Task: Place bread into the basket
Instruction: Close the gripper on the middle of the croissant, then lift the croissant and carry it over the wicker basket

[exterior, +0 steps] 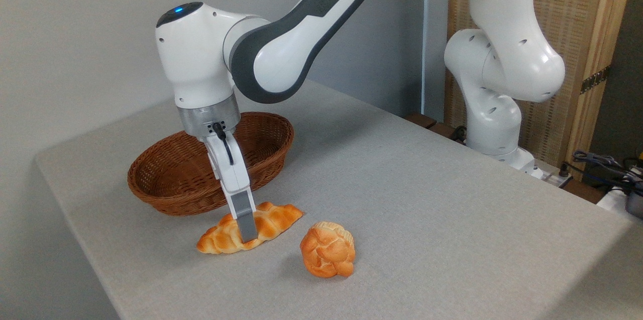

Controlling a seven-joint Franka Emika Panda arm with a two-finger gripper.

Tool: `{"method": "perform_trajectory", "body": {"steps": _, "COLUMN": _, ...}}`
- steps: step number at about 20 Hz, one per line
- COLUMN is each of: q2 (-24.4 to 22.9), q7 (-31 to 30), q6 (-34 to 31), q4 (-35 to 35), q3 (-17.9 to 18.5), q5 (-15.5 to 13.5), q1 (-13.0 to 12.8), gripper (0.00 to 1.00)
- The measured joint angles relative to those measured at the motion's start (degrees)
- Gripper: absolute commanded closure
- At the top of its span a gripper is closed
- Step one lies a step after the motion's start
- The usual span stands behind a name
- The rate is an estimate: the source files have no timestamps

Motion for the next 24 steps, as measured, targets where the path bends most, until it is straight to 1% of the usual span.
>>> {"method": "perform_trajectory", "body": {"steps": 4, "q2": 0.0, "q7": 0.1, "q6": 0.0, "q4": 0.0, "q3": 0.0, "q5": 0.0, "q1": 0.0, "gripper": 0.85}}
{"method": "perform_trajectory", "body": {"steps": 7, "q2": 0.0, "q7": 0.2, "q6": 0.0, "q4": 0.0, "q3": 0.0, "q5": 0.0, "q1": 0.0, "gripper": 0.90}}
{"method": "perform_trajectory", "body": {"steps": 16, "q2": -0.2, "q7": 0.7, "q6": 0.1, "q4": 0.9, "q3": 0.1, "q5": 0.0, "q1": 0.3, "gripper": 0.89}}
{"method": "perform_trajectory", "body": {"steps": 18, "q2": -0.3, "q7": 0.7, "q6": 0.1, "q4": 2.7, "q3": 0.2, "q5": -0.2, "q1": 0.5, "gripper": 0.88}}
{"method": "perform_trajectory", "body": {"steps": 19, "q2": -0.3, "q7": 0.6, "q6": -0.4, "q4": 4.6, "q3": 0.4, "q5": -0.9, "q1": 0.6, "gripper": 0.86}}
{"method": "perform_trajectory", "body": {"steps": 20, "q2": -0.4, "q7": 0.6, "q6": -1.0, "q4": 5.8, "q3": 0.7, "q5": -1.4, "q1": 0.7, "gripper": 0.81}}
{"method": "perform_trajectory", "body": {"steps": 21, "q2": -0.5, "q7": 0.6, "q6": -3.1, "q4": 8.4, "q3": 1.3, "q5": -2.5, "q1": 0.8, "gripper": 0.77}}
{"method": "perform_trajectory", "body": {"steps": 22, "q2": -0.7, "q7": 0.7, "q6": -6.2, "q4": 11.5, "q3": 2.0, "q5": -3.7, "q1": 0.9, "gripper": 0.77}}
{"method": "perform_trajectory", "body": {"steps": 23, "q2": -0.8, "q7": 0.7, "q6": -8.1, "q4": 13.1, "q3": 2.2, "q5": -4.3, "q1": 1.1, "gripper": 0.76}}
{"method": "perform_trajectory", "body": {"steps": 24, "q2": -1.0, "q7": 0.7, "q6": -11.7, "q4": 15.9, "q3": 2.3, "q5": -5.6, "q1": 1.2, "gripper": 0.74}}
